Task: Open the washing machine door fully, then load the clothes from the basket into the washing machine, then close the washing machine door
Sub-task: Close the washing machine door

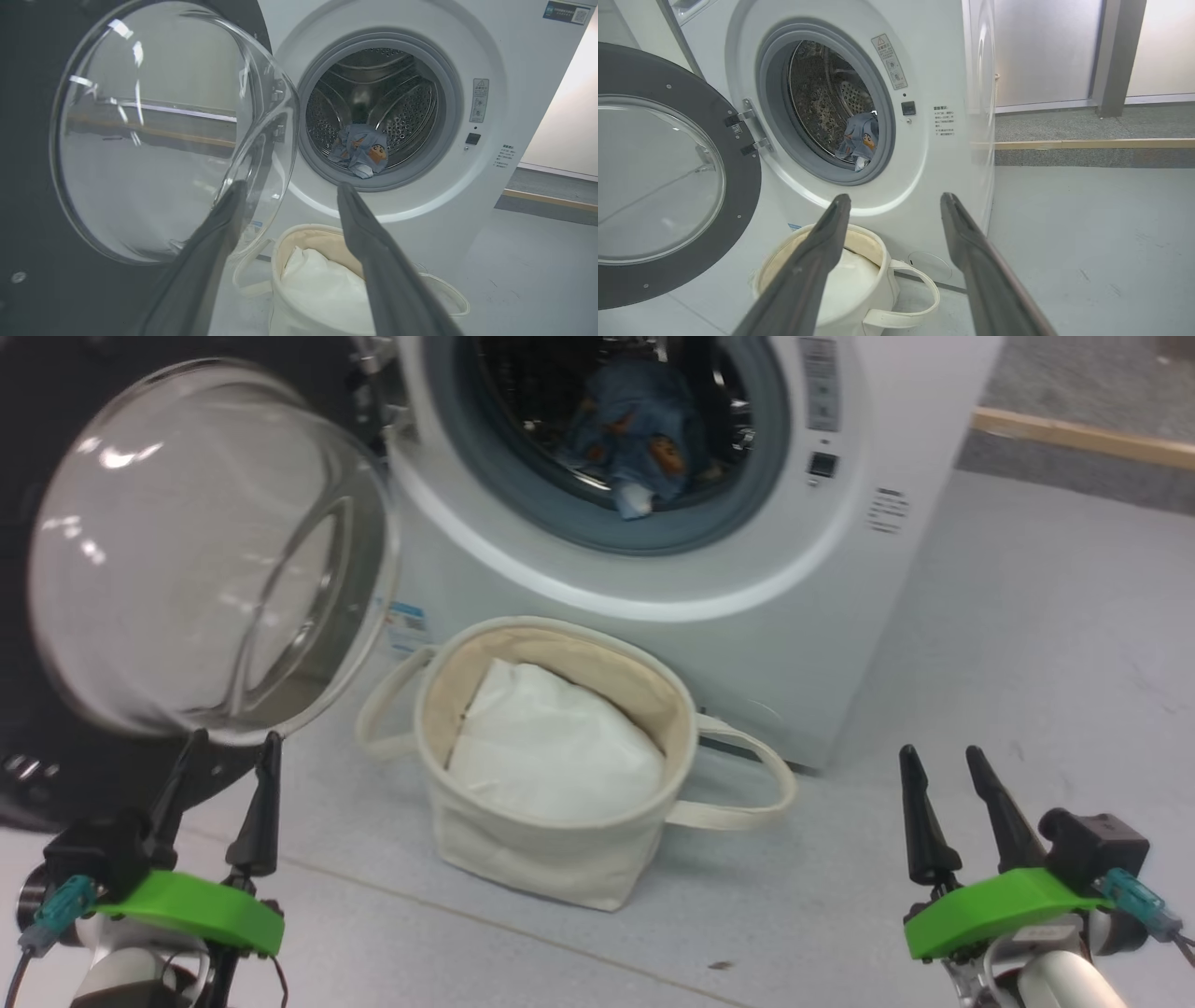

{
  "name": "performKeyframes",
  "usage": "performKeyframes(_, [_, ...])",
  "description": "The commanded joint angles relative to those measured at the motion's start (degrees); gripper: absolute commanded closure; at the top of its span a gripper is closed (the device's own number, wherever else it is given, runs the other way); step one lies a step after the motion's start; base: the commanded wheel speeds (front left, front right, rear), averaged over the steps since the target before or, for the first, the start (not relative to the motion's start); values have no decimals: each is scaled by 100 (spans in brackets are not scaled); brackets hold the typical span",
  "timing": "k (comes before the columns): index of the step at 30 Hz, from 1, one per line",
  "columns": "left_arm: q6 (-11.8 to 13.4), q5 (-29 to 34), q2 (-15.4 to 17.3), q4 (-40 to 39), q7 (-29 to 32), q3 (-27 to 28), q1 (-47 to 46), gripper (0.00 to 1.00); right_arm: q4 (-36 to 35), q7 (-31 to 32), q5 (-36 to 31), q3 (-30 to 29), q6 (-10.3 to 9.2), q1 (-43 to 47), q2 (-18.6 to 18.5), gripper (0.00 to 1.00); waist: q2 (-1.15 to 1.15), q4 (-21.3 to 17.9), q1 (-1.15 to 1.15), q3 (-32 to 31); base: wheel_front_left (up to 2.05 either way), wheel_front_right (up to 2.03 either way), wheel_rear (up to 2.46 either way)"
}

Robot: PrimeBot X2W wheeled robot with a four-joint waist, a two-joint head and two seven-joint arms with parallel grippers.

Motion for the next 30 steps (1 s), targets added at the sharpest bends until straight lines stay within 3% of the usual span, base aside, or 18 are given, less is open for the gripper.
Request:
performKeyframes(1, [30, 99, 151, -129, -34, 265, -104, 0, -145, -71, 71, 128, 1, -48, -85, 0, 0, 344, 0, -86, 0, 0, 0])
performKeyframes(11, [141, 347, 97, -41, -34, 565, 58, 0, -29, -71, 195, 375, 1, -62, -67, 0, 0, 1319, 0, -218, 0, 0, 0])
performKeyframes(30, [127, 272, -207, -756, -34, 1727, 622, 0, 491, -71, 500, 1375, 1, -1296, -165, 0, 0, 1600, 0, 287, 0, 0, 0])
